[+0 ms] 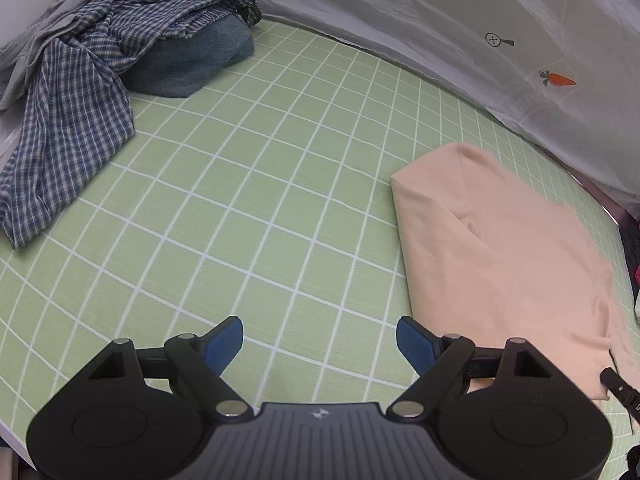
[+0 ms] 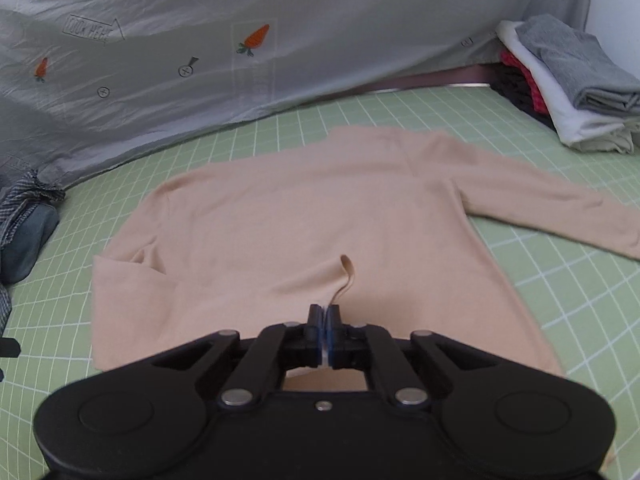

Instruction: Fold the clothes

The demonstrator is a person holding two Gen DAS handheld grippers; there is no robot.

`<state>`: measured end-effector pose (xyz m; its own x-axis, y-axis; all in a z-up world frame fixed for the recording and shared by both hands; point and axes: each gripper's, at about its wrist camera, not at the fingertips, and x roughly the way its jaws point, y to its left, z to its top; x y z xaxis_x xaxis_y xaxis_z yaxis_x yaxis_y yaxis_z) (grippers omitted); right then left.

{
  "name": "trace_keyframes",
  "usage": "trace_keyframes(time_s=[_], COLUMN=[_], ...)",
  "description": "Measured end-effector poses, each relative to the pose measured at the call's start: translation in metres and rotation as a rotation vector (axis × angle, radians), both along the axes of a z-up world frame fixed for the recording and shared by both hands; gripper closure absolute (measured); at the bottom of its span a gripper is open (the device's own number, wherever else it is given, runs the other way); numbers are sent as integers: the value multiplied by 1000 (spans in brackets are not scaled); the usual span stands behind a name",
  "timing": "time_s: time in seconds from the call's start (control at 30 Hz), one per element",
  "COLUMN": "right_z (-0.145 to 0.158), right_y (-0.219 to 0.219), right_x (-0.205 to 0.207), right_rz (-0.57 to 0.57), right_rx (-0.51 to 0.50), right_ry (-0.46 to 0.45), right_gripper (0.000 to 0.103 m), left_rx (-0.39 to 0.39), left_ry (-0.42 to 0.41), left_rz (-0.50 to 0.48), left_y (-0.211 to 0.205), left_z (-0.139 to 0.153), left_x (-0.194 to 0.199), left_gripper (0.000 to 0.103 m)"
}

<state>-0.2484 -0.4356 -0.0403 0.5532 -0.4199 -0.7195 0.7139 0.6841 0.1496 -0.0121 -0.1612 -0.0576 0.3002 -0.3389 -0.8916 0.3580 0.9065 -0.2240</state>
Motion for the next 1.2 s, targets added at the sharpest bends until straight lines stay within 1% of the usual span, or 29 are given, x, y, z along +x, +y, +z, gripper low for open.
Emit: trace_keyframes(time_s=[0.07, 0.2, 0.4, 0.6, 0.7, 0.77, 0.83, 0.87, 0.9, 0.97, 1.0, 1.03, 1.07, 1.1, 1.13, 1.17, 1.2], right_z=[8, 16, 10, 0, -4, -11, -19, -22, -24, -28, -29, -29, -30, -29, -27, -25, -23], right_y=[-20, -70, -160, -251, -274, -277, -278, -275, -270, -257, -250, -243, -235, -225, -216, -206, -195], right_x=[-8, -34, -64, -88, -92, -94, -96, -97, -98, -101, -102, -103, -104, -104, -102, -101, -100], right_rz=[7, -25, -125, -259, -304, -324, -344, -353, -359, -370, -370, -367, -363, -353, -337, -322, -306], right_rx=[-9, -17, -31, -32, -66, -59, -47, -42, -38, -29, -22, -16, -14, -17, -27, -36, -48], right_ry=[-26, -64, -80, -106, -76, -52, -26, -18, -14, -10, -10, -13, -18, -19, -17, -15, -13], right_gripper=[101, 101, 101, 101, 101, 99, 89, 72, 58, 52, 41, 34, 25, 20, 19, 14, 4], left_rx=[-4, -7, 25, 95, 131, 151, 147, 143, 143, 140, 135, 127, 114, 102, 90, 80, 70], left_ry=[4, 5, -25, -33, -36, -36, -25, -26, -32, -46, -54, -60, -64, -67, -69, -71, -70], left_rz=[14, 43, 104, 160, 187, 207, 227, 228, 225, 215, 207, 200, 194, 187, 180, 172, 162], left_y=[-14, -43, -74, -76, -76, -75, -72, -71, -71, -71, -71, -70, -68, -66, -63, -60, -56], left_z=[-3, -7, -7, 0, 4, 5, 5, 6, 8, 10, 11, 12, 12, 12, 11, 10, 8], left_x=[-10, -31, -52, -63, -68, -70, -69, -69, -70, -72, -73, -74, -76, -77, -79, -80, -81], left_gripper=[19, 19, 19, 19, 19, 19, 19, 19, 18, 16, 16, 15, 15, 15, 15, 14, 14])
